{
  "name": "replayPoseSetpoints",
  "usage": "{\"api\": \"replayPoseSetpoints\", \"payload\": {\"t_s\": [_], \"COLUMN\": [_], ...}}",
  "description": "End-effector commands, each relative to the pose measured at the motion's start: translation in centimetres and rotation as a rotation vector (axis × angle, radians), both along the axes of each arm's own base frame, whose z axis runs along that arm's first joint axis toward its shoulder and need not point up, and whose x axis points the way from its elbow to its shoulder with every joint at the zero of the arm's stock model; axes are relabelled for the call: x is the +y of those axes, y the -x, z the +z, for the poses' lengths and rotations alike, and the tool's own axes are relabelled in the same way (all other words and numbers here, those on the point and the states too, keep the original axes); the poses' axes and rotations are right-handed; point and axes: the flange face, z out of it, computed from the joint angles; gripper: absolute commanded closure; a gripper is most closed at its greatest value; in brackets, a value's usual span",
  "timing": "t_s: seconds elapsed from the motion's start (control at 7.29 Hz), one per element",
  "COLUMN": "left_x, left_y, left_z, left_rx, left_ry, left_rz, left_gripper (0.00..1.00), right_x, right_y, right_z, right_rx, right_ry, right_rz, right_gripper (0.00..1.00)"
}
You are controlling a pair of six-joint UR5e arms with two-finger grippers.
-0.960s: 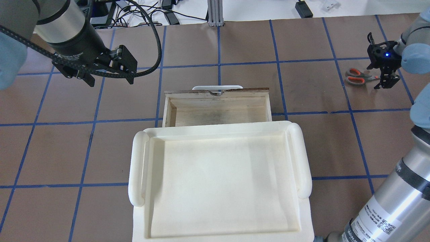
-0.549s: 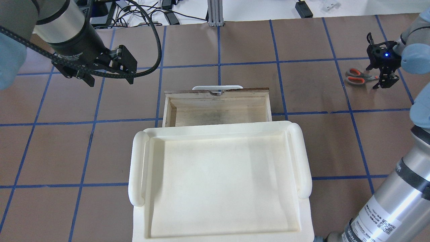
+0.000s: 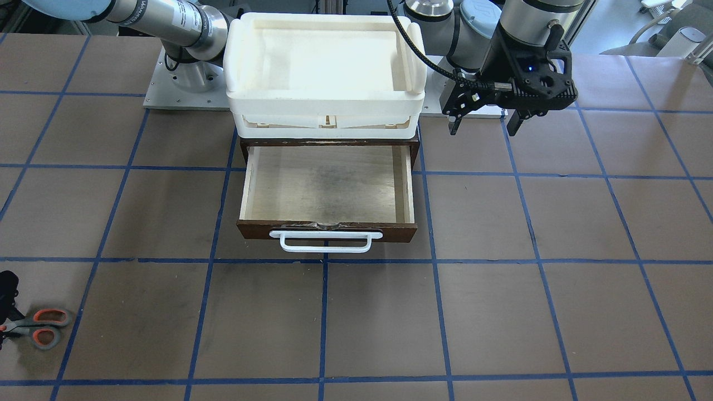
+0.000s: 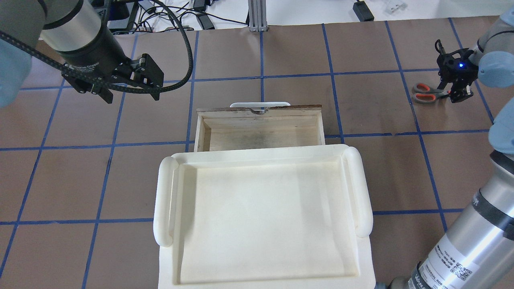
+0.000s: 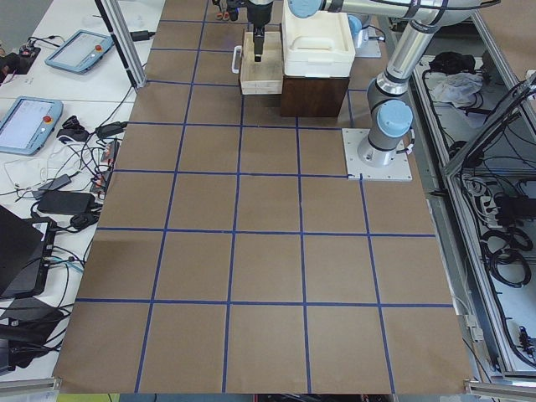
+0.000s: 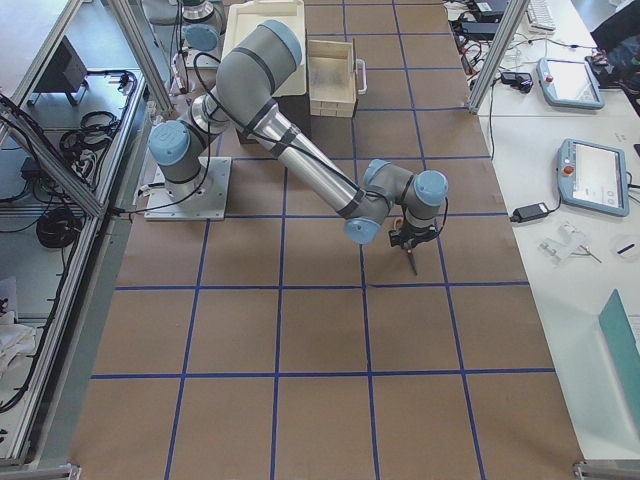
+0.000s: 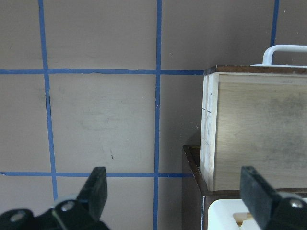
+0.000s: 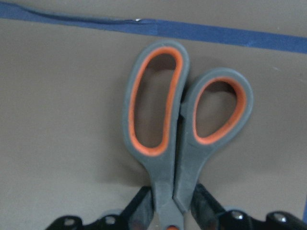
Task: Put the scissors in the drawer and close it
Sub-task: 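Lower the right gripper and close it on the scissors handles, then lift the scissors with the right gripper and carry them over the drawer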
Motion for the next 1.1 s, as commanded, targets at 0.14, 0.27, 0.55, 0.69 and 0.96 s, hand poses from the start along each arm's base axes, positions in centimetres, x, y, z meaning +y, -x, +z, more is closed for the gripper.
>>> {"api": "replayPoseSetpoints", "payload": {"t_s": [0.14, 0.27, 0.55, 0.69, 0.96], "left_x": [0.0, 0.0, -0.1, -0.1, 0.1], "left_y": [0.0, 0.0, 0.0, 0.0, 0.0], "left_z": [0.0, -0.1, -0.1, -0.2, 0.0], "left_rx": [0.002, 0.001, 0.003, 0.003, 0.0], "left_ry": [-0.001, -0.002, -0.002, -0.004, 0.001], "left_rz": [0.0, 0.0, 0.0, 0.0, 0.0], "left_gripper": [0.0, 0.0, 0.0, 0.0, 0.0], "right_x": [-0.2, 0.2, 2.2, 3.0, 5.4], "right_y": [-2.6, -4.5, -8.9, -13.5, -22.7], "right_z": [5.2, 8.2, 14.9, 18.1, 22.5], "right_rx": [0.037, 0.036, 0.019, 0.019, 0.003], "right_ry": [0.04, 0.037, 0.014, 0.016, -0.013], "right_rz": [0.027, 0.044, 0.017, -0.018, -0.054], "right_gripper": [1.0, 1.0, 1.0, 1.0, 1.0]}}
